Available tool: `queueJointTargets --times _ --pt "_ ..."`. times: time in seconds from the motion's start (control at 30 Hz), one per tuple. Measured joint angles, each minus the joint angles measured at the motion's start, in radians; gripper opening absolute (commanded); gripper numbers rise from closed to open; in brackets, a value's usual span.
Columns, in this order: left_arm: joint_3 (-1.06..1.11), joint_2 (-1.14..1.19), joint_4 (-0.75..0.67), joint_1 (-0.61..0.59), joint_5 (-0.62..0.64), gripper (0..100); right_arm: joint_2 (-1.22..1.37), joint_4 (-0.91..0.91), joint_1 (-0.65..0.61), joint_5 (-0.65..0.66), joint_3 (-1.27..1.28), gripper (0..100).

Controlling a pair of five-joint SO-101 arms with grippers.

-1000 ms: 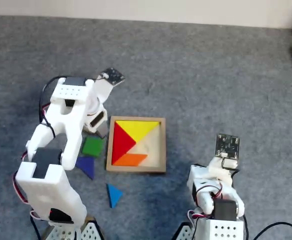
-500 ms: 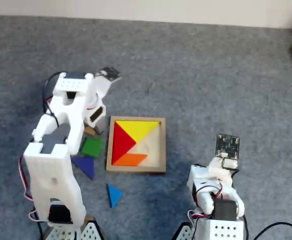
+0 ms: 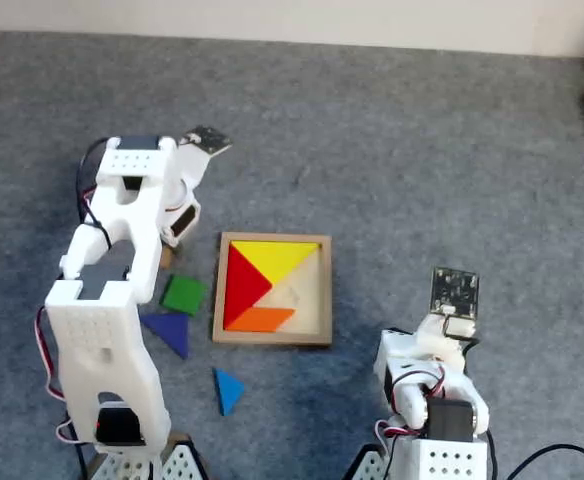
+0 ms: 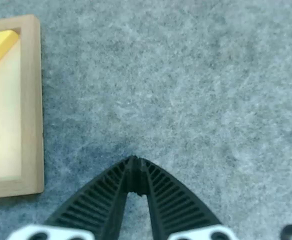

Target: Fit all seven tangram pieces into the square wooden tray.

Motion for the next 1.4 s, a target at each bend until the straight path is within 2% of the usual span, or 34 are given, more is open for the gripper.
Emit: queueJointTargets --times 0.07,0.33,0.47,0.6,0.87,1.2,1.4 --pt "-0.017 -0.031 0.051 -0.006 0.034 24 0.0 0.0 0.0 0.0 0.0 0.9" --pt "-0.029 -0.164 0.157 -0.012 0.052 20 0.0 0.0 0.0 0.0 0.0 0.9" --pt "-0.011 -0.166 0.141 -0.023 0.032 20 0.0 0.0 0.0 0.0 0.0 0.9" --pt "0.08 -0.149 0.061 -0.054 -0.023 20 0.0 0.0 0.0 0.0 0.0 0.9" --pt "0.129 -0.044 -0.081 -0.1 -0.031 20 0.0 0.0 0.0 0.0 0.0 0.9" --pt "0.097 -0.011 -0.078 -0.094 -0.034 18 0.0 0.0 0.0 0.0 0.0 0.9" --pt "0.098 -0.104 0.0 -0.097 -0.032 18 0.0 0.0 0.0 0.0 0.0 0.9"
